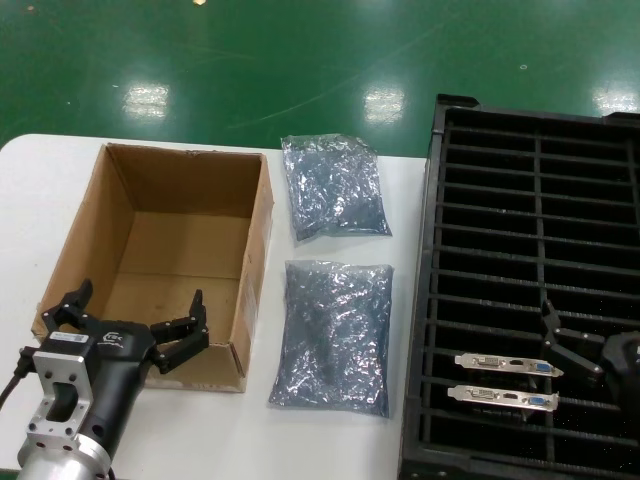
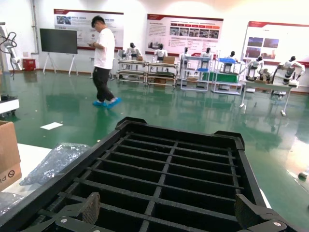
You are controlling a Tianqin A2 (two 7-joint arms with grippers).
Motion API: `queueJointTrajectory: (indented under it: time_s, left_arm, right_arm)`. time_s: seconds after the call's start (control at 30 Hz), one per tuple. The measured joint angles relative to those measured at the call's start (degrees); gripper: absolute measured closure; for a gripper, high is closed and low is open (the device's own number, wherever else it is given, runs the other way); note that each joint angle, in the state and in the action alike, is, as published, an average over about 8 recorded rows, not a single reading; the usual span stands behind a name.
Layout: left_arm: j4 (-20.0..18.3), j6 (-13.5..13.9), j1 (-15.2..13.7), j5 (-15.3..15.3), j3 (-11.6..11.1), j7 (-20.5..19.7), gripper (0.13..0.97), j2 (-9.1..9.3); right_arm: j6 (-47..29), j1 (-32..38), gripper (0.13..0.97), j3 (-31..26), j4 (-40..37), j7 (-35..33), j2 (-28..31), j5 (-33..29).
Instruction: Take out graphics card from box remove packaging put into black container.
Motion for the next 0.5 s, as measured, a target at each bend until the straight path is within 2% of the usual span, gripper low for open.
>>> queueJointTrajectory:
  time_s: [0.5]
  left_arm:
    - [0.0, 0.0, 0.0, 0.0, 0.0, 0.0, 0.132, 0.0]
  right_arm:
    - [0.0, 0.0, 0.129, 0.0, 0.0, 0.0, 0.0, 0.0]
